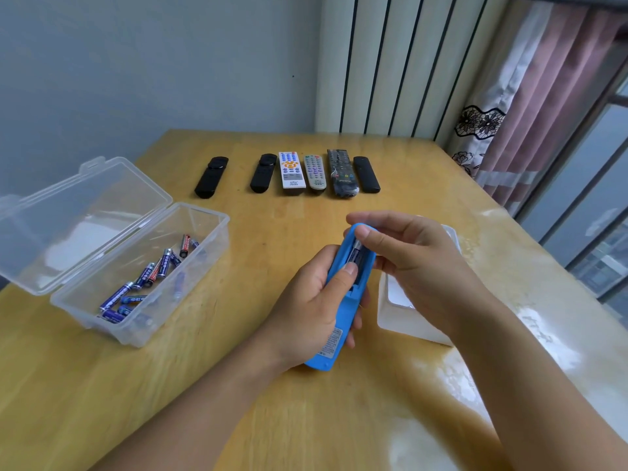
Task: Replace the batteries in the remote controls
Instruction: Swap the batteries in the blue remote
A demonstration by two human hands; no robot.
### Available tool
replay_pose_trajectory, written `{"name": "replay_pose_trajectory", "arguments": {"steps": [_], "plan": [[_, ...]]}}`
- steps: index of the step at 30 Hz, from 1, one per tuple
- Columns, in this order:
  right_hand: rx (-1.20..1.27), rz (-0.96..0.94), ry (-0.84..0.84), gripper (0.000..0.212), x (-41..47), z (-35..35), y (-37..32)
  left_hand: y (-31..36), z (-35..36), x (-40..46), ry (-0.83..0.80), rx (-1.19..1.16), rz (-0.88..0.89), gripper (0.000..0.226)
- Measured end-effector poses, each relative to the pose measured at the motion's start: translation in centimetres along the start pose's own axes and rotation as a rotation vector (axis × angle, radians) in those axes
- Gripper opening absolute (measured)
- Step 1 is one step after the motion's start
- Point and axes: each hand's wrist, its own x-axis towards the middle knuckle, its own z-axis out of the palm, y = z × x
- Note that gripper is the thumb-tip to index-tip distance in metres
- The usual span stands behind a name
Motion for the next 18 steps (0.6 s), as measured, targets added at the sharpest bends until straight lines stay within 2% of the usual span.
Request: {"name": "replay_pose_trajectory", "arguments": {"steps": [3,7,10,14,18], "plan": [[-0.041,-0.061,0.004,0.037,-0.1,-0.4,0.0,-0.1,0.1,-0.1,-0.01,0.013,0.002,0.025],[-0.272,-0.221,0.028,0.029,-0.3,0.0,0.1,0.0,-0.1,-0.4,0.011,0.027,-0.014,0.02],[-0.391,-0.259,-0.014,0.029,-0.6,-0.2,0.0,0.0,-0.1,-0.7,0.019,0.046,-0.046,0.017],[-0.346,-0.201,-0.12,0.034,-0.8,-1.3,-0.5,0.1,0.0,-0.8,0.034,0.104,-0.055,0.015],[-0.261,-0.191,-0.063,0.032,-0.8,-1.0,0.1,0.1,0.0,-0.7,0.038,0.165,-0.046,0.016]]}}
